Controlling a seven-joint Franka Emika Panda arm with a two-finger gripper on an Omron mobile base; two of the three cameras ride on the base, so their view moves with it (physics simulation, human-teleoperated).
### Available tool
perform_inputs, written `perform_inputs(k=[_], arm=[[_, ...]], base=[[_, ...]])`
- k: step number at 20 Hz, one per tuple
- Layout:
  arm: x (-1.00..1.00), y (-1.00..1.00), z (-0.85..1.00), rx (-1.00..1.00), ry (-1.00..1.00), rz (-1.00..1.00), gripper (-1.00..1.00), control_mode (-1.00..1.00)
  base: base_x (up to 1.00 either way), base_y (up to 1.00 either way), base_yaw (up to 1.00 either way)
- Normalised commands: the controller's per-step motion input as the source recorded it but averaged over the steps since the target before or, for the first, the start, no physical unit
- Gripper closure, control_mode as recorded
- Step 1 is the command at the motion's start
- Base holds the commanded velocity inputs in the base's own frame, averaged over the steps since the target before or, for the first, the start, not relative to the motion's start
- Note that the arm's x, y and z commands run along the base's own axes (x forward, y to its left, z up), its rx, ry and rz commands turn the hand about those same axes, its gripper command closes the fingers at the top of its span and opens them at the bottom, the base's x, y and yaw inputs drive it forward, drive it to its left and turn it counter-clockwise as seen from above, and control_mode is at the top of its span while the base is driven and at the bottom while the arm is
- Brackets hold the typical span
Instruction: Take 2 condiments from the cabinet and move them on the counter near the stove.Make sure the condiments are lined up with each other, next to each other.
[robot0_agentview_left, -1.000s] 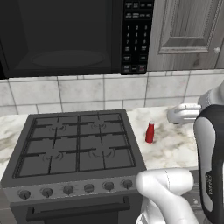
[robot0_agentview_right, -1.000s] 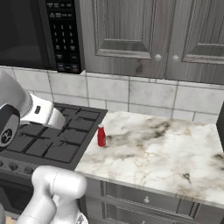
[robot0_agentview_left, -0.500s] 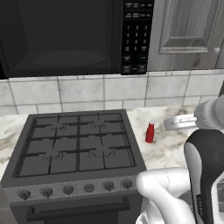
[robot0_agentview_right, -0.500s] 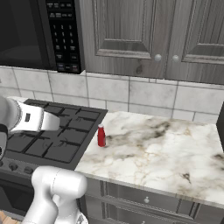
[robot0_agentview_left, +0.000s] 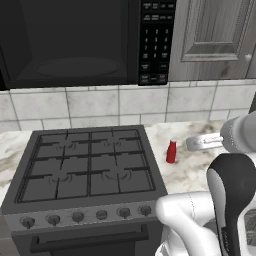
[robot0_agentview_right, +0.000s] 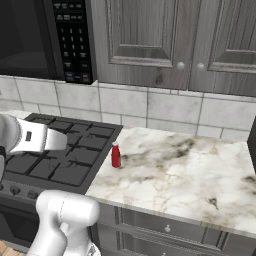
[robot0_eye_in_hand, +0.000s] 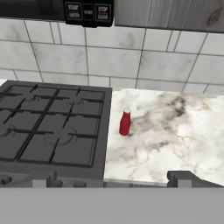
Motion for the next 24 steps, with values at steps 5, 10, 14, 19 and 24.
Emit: perform_inputs(k=[5, 10, 14, 19, 24], arm=[[-0.26, -0.01, 0.00, 0.00, -0.02, 0.00, -1.00, -1.00], [-0.19, 0.00, 0.00, 0.00, -0.01, 0.00, -1.00, -1.00], [-0.10, 0.00, 0.00, 0.00, 0.00, 0.00, -1.00, -1.00], [-0.10, 0.00, 0.00, 0.00, 0.00, 0.00, -1.00, 1.00], [0.00, 0.00, 0.00, 0.00, 0.00, 0.00, -1.00, 1.00]], base=[[0.00, 0.00, 0.00], [0.00, 0.00, 0.00], [0.00, 0.00, 0.00], [-0.10, 0.00, 0.00], [-0.36, 0.07, 0.05]])
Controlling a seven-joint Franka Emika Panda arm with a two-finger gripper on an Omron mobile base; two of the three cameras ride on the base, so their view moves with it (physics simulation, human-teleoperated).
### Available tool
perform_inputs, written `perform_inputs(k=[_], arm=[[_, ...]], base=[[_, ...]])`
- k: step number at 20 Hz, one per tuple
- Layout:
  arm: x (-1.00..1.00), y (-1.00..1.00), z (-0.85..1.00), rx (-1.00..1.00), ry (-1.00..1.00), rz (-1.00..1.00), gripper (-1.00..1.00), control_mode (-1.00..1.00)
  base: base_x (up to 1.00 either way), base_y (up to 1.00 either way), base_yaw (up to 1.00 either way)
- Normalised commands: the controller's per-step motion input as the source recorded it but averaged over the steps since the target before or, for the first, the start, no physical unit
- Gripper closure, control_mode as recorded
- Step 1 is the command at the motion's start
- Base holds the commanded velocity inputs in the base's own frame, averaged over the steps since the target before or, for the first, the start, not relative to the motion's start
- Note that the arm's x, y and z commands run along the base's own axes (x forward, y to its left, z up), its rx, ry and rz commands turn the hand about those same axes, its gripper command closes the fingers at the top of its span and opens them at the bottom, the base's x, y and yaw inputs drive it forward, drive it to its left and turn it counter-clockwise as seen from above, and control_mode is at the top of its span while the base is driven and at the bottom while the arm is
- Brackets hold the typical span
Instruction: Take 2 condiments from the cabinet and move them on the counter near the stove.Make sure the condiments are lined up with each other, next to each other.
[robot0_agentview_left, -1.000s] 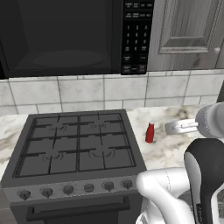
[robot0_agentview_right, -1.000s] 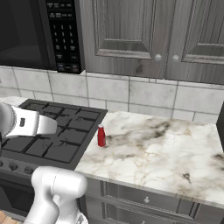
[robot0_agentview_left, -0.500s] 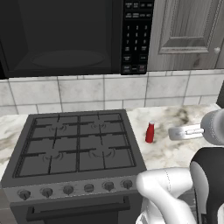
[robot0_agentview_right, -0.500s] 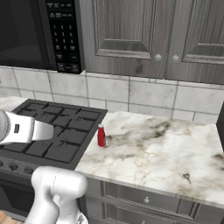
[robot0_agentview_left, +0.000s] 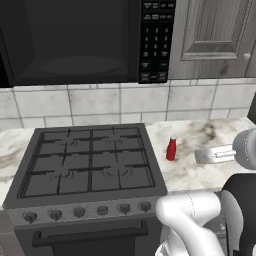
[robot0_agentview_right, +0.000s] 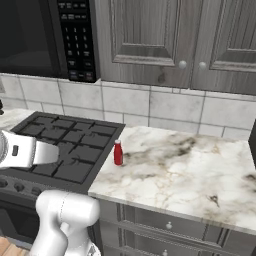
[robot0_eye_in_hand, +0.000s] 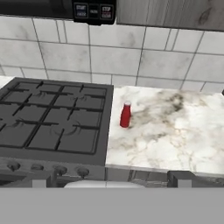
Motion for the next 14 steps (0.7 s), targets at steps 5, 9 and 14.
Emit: perform_inputs(k=[5, 9, 14], arm=[[0.00, 0.00, 0.00, 0.00, 0.00, 0.00, -1.00, 1.00], [0.00, 0.00, 0.00, 0.00, 0.00, 0.00, -1.00, 1.00], [0.00, 0.00, 0.00, 0.00, 0.00, 0.00, -1.00, 1.00]], base=[[-0.68, 0.23, 0.16], [-0.68, 0.39, 0.22], [-0.73, 0.55, 0.40]])
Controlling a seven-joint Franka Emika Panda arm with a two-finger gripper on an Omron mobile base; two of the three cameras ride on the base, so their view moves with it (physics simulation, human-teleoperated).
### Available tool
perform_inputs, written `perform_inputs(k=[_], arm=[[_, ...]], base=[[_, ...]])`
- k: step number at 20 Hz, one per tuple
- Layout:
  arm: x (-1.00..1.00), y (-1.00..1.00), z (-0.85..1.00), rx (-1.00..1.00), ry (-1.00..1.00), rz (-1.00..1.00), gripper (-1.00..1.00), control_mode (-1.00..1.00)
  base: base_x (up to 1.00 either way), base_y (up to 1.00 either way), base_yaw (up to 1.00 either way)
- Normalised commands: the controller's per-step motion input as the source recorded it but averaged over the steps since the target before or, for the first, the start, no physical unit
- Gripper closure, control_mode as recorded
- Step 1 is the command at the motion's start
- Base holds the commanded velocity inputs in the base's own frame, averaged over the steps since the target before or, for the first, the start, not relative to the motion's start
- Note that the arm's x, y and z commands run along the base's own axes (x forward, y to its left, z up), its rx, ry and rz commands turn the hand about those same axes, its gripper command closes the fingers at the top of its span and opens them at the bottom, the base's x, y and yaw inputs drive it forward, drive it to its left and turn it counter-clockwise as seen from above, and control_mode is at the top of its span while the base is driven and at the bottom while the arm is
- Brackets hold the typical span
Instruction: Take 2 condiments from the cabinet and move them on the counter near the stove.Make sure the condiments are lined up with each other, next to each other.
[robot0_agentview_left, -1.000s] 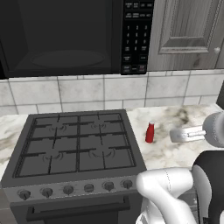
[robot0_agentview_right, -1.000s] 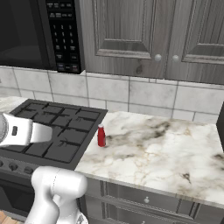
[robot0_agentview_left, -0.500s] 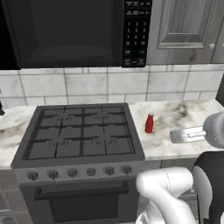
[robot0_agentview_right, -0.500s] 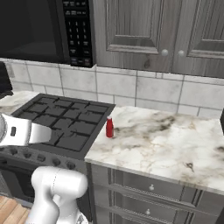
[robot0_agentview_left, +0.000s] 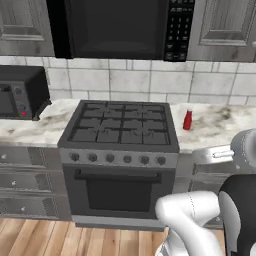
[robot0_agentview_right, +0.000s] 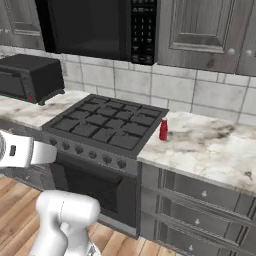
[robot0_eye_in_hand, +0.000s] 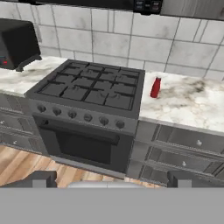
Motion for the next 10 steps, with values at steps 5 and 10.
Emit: perform_inputs(k=[5, 10], arm=[[0.00, 0.00, 0.00, 0.00, 0.00, 0.00, -1.00, 1.00], [0.00, 0.00, 0.00, 0.00, 0.00, 0.00, -1.00, 1.00]], base=[[-0.53, 0.66, 0.57], [-0.19, 0.64, 0.81]])
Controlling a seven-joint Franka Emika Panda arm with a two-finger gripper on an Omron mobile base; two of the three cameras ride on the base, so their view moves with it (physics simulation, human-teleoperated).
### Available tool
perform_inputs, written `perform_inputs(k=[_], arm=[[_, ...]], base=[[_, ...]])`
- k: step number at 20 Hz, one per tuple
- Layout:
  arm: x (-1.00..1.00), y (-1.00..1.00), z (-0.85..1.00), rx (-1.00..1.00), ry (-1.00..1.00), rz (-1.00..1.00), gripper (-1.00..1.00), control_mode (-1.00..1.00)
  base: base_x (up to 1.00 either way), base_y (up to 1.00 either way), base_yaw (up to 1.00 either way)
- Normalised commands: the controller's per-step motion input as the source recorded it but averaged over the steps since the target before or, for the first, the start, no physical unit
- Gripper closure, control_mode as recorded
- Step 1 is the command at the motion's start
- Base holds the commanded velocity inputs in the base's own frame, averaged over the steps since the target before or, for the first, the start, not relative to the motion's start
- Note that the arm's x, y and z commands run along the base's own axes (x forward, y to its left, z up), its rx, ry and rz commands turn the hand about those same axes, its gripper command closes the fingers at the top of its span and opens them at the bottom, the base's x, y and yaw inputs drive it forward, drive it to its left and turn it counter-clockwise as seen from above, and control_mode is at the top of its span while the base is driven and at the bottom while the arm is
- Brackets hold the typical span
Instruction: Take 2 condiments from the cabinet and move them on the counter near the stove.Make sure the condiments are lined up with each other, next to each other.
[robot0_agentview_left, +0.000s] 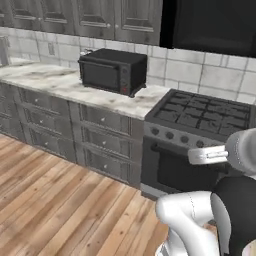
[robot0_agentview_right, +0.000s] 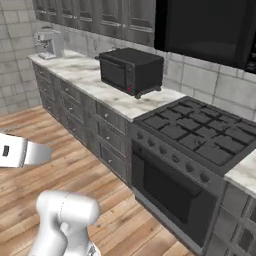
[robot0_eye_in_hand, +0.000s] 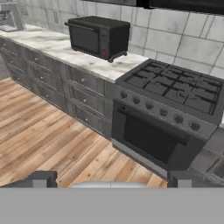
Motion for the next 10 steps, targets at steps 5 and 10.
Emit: perform_inputs(k=[5, 10], arm=[[0.00, 0.00, 0.00, 0.00, 0.00, 0.00, -1.00, 1.00], [0.00, 0.00, 0.00, 0.00, 0.00, 0.00, -1.00, 1.00]], base=[[0.00, 0.40, 0.99], [0.00, 0.20, 1.00]])
